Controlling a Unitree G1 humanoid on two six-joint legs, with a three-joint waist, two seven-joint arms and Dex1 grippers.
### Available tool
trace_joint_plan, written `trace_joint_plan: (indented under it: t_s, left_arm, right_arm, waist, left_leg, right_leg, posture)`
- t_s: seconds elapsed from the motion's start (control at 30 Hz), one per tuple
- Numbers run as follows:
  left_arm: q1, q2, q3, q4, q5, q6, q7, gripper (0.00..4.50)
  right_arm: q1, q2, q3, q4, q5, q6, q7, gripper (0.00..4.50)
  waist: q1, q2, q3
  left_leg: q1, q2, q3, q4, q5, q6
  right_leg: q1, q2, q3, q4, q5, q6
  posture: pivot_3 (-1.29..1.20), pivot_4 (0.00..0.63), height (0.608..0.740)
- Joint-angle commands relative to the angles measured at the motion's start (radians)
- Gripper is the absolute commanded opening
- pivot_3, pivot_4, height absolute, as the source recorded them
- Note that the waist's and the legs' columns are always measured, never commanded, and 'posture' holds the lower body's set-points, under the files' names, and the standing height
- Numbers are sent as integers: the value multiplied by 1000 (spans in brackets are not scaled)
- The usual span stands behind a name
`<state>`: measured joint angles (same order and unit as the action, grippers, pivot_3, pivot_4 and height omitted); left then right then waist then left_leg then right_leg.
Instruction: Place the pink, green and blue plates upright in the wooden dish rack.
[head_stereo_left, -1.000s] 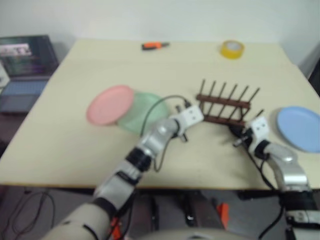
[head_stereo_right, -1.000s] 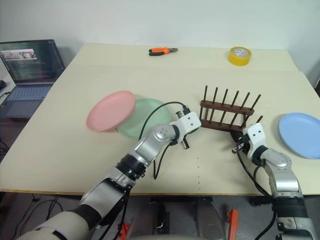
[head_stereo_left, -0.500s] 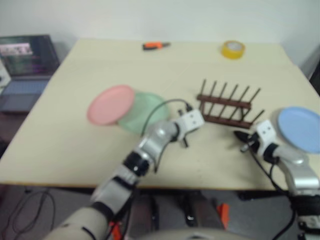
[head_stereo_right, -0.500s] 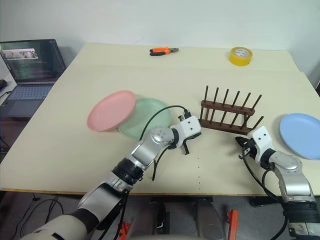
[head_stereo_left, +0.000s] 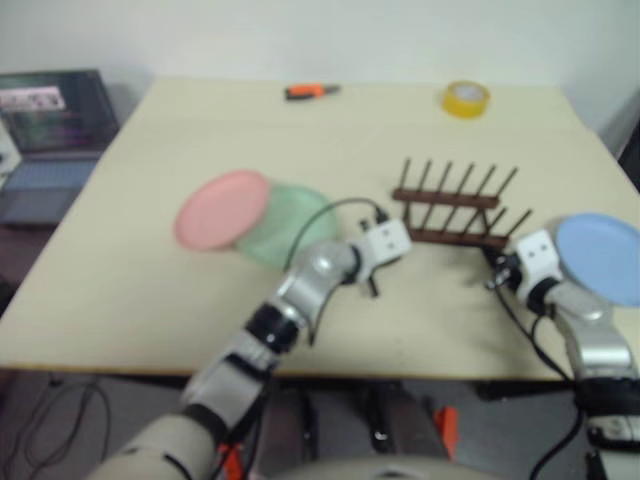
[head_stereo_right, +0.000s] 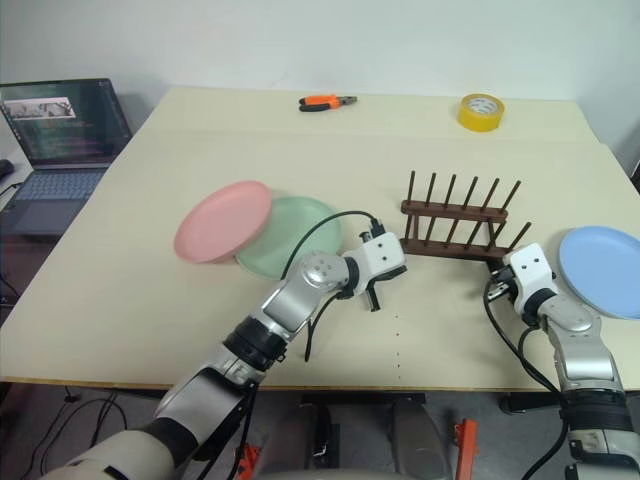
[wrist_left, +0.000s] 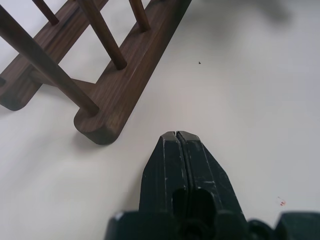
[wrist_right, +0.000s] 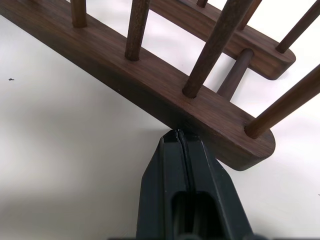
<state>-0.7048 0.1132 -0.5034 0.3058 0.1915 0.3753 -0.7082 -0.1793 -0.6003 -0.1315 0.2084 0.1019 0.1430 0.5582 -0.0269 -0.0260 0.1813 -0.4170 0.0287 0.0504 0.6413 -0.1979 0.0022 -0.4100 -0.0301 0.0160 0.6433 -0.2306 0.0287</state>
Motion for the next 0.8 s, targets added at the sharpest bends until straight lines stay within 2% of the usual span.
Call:
trace_joint_plan:
  t_s: [0.03, 0.3, 0.5, 0.67, 0.8]
  left_arm:
    - [-11, -11, 17, -35, -3, -5, 12, 37]
    - [-30, -42, 27, 19, 4, -30, 75, 37]
    - [-33, -38, 27, 4, -5, -30, 53, 37]
    - [-35, 26, 81, -127, -76, 23, -44, 37]
    - [-59, 74, 132, -217, -128, 93, -93, 37]
  right_arm:
    - [-15, 5, -12, 2, 5, -10, -8, 0]
    - [-15, 10, -10, -4, -3, -15, -14, 0]
    - [5, -8, -21, -33, 11, -1, 4, 0]
    - [103, -156, -108, -191, 150, 148, 200, 0]
    - [136, -280, -192, -232, 215, 248, 284, 0]
  waist:
    - [-1, 0, 0]
    - [-1, 0, 0]
    - [-1, 0, 0]
    - [1, 1, 0]
    - [-1, 0, 1]
  left_leg:
    - [0, 0, 0, 0, 0, 0]
    - [0, 0, 0, 0, 0, 0]
    - [0, 0, 0, 0, 0, 0]
    - [-1, 0, 0, -2, 0, 0]
    - [-1, 0, 1, -2, 0, 0]
  right_leg:
    - [0, 0, 0, 0, 0, 0]
    - [0, 0, 0, 0, 0, 0]
    - [0, 0, 0, 0, 0, 0]
    - [-1, 0, 0, 0, -1, 0]
    - [-1, 0, 0, 0, -1, 0]
  posture:
    - [0, 150, 740]
    - [0, 150, 740]
    - [0, 150, 740]
    - [0, 150, 740]
    - [0, 150, 740]
